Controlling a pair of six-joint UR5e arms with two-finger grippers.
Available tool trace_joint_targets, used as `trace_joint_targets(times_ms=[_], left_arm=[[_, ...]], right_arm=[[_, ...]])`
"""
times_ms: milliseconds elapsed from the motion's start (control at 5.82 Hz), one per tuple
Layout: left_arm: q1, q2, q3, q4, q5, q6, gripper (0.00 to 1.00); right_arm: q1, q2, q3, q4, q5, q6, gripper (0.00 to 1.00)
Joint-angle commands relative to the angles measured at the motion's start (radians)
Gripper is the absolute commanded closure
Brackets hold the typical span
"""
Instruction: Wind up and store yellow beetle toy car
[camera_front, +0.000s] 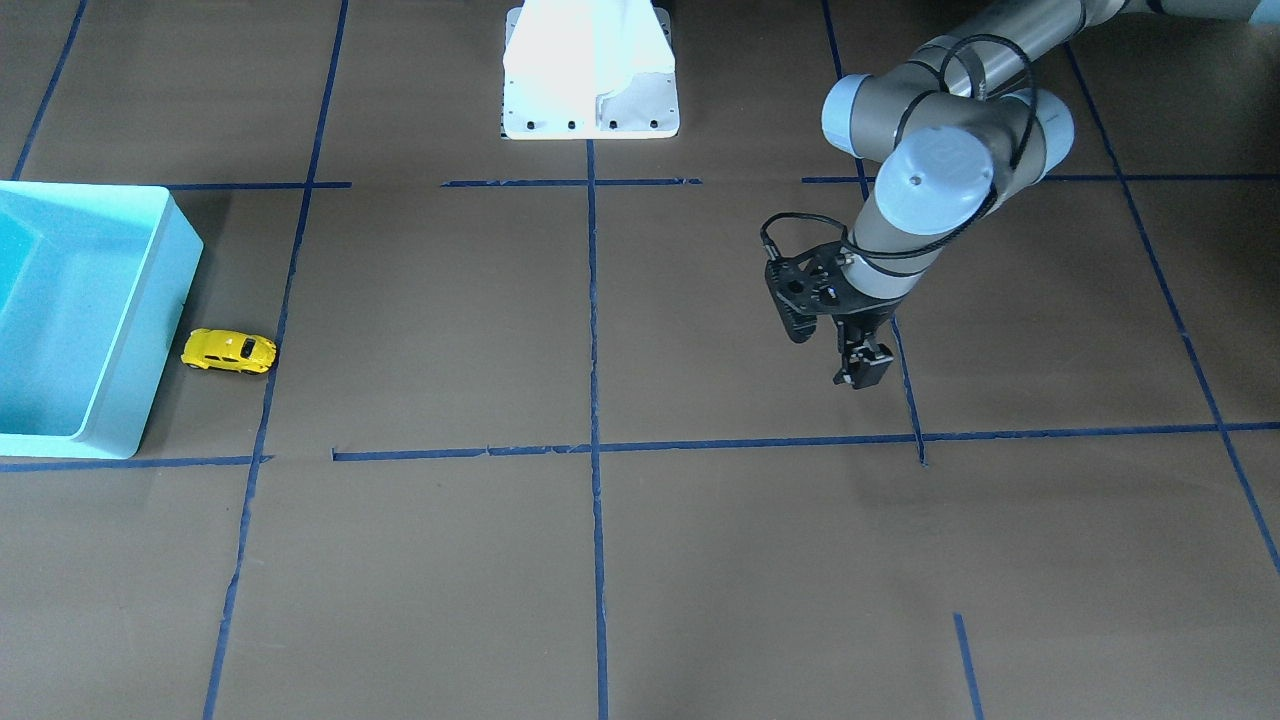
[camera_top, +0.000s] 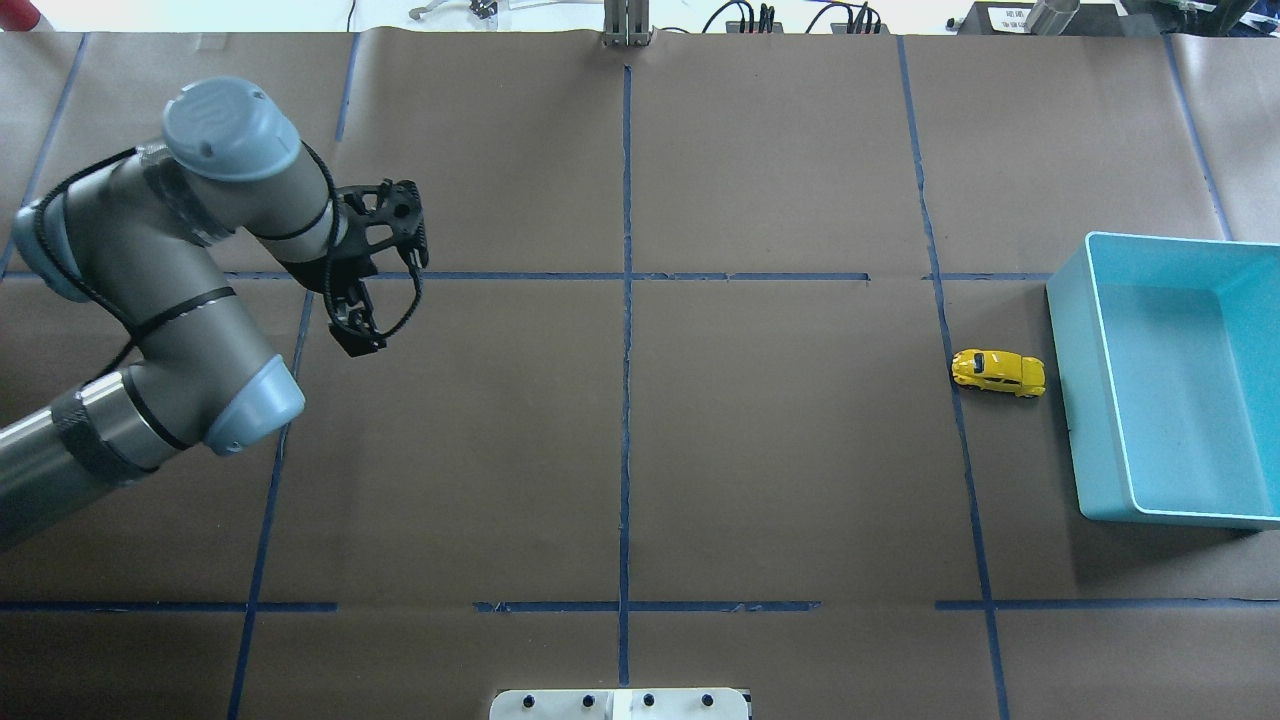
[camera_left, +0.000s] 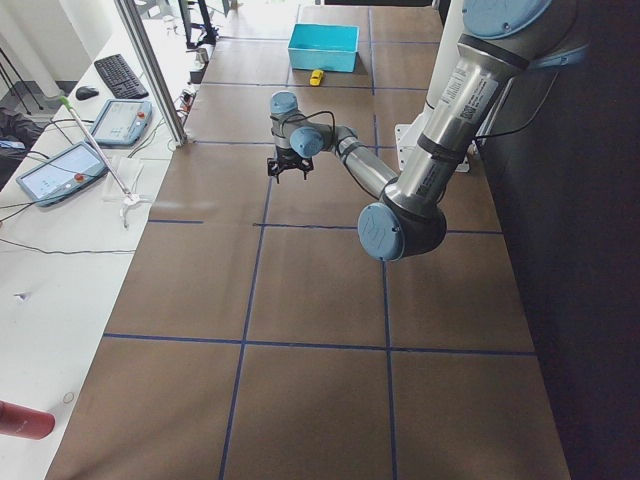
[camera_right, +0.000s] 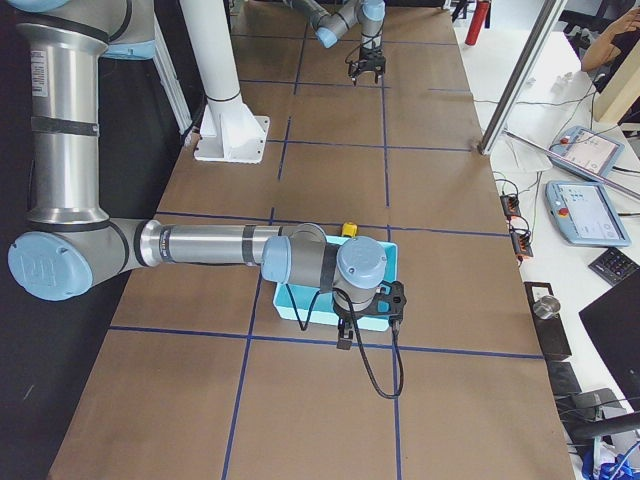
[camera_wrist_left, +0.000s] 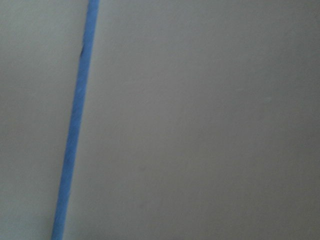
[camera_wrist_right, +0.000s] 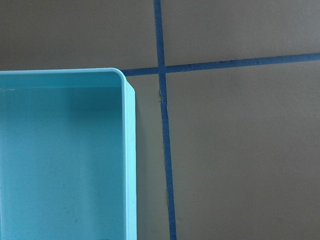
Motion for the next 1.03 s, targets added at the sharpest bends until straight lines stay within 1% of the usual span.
trace_joint_targets(times_ms=[0, 172, 344, 516, 688, 859], left_arm=[[-0.143, 0.058, -0.014, 0.067, -0.101, 0.001, 0.0], [-0.217, 0.061, -0.01, 0.132, -0.143, -0.001, 0.0], [-0.256, 0.137, -0.028, 0.142, -0.175, -0.001, 0.0], [-0.32, 0.209, -0.045, 0.141, -0.177, -0.001, 0.0], [-0.39, 0.281, -0.045, 0.139, -0.177, 0.002, 0.0], [-0.462, 0.344, -0.042, 0.136, -0.198, 0.004, 0.0]], right_arm=[[-0.021, 0.003, 0.005, 0.137, 0.005, -0.032, 0.0], [-0.045, 0.003, 0.011, 0.201, 0.007, -0.035, 0.0], [-0.099, 0.003, 0.081, 0.215, 0.005, -0.035, 0.0], [-0.169, 0.015, 0.161, 0.217, -0.013, -0.035, 0.0], [-0.191, 0.04, 0.165, 0.217, -0.019, -0.037, 0.0], [-0.225, 0.043, 0.209, 0.217, -0.027, -0.037, 0.0]])
